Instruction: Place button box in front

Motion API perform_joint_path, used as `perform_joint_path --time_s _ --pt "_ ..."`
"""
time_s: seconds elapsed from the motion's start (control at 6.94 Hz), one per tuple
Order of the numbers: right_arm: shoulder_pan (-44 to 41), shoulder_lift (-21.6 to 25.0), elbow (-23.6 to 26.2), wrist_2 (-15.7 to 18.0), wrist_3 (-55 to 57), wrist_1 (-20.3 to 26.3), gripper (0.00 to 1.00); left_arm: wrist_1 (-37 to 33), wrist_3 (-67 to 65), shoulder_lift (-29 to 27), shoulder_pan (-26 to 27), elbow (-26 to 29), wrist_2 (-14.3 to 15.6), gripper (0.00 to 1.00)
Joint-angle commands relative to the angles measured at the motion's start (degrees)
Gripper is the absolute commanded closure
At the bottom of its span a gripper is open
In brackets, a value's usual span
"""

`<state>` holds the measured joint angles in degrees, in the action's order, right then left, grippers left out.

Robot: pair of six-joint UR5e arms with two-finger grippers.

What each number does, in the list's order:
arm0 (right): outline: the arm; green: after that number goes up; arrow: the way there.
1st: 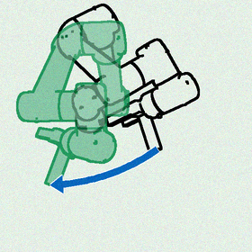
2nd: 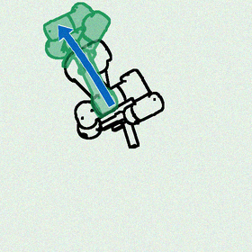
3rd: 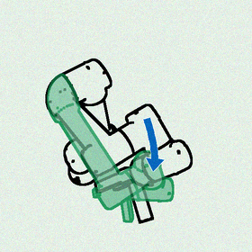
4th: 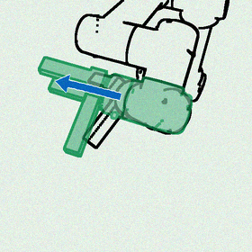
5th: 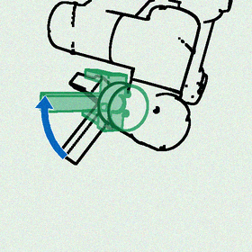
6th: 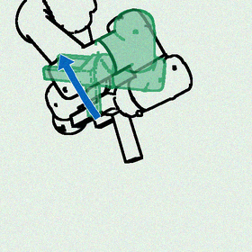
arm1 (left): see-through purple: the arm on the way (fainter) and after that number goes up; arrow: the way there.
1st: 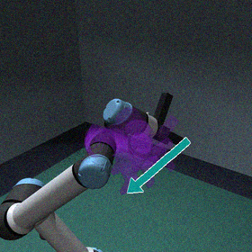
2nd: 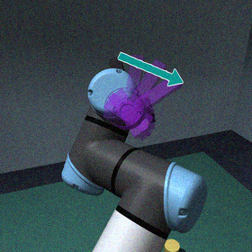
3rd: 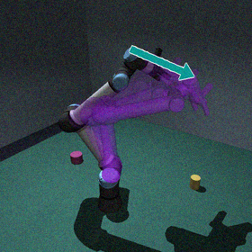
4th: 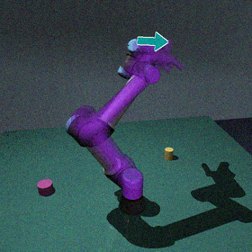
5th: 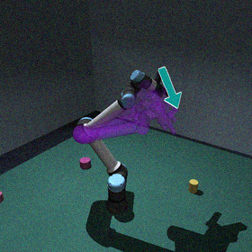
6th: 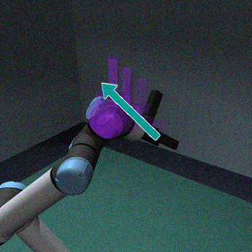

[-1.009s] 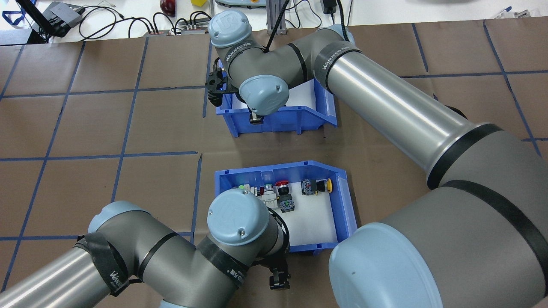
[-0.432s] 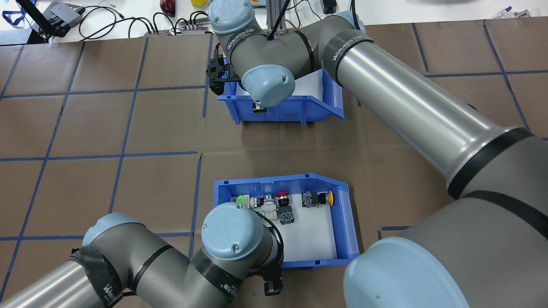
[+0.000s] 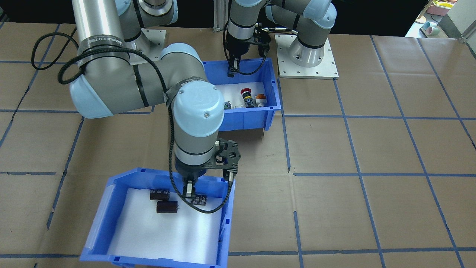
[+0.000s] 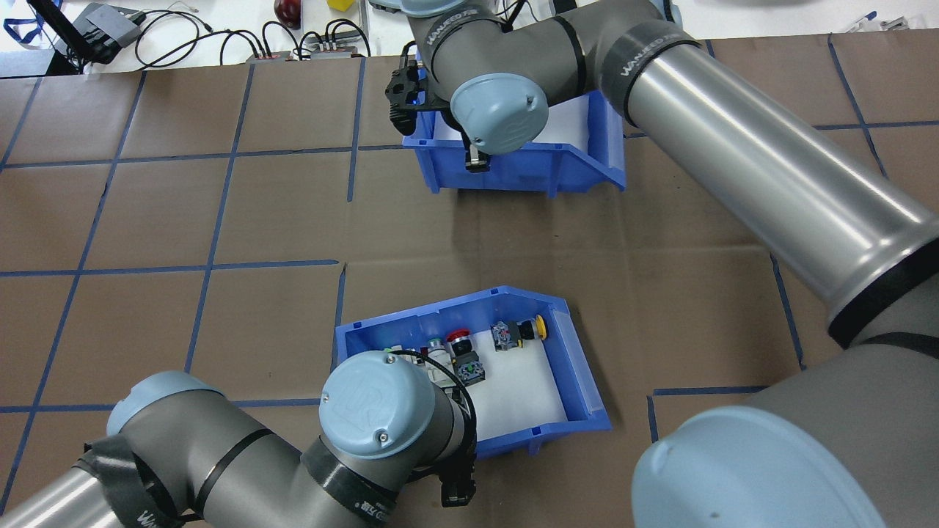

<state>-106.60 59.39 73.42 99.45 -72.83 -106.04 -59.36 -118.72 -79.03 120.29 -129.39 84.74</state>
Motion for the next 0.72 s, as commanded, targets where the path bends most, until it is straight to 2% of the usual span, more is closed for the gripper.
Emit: perform_joint_path --time_s 0.0,0.14,0.29,0.58 --pt "8.5 4.0 3.3 0.1 -9.0 0.1 0.92 -1.6 11.6 0.3 -9.6 2.4 0.3 1.00" --pt "13.1 6.4 5.9 -0.5 -12.8 0.0 0.92 -1.6 16.4 -1.6 -15.4 4.9 -0.2 1.00" --pt "17.1 8.8 8.3 -0.5 -17.6 0.0 0.92 -1.9 19.7 -3.6 -18.1 8.2 -1.0 1.00" --pt "22.3 12.8 12.7 -0.9 -25.2 -0.1 0.92 -0.2 20.0 -13.6 -18.3 16.1 -1.7 1.00"
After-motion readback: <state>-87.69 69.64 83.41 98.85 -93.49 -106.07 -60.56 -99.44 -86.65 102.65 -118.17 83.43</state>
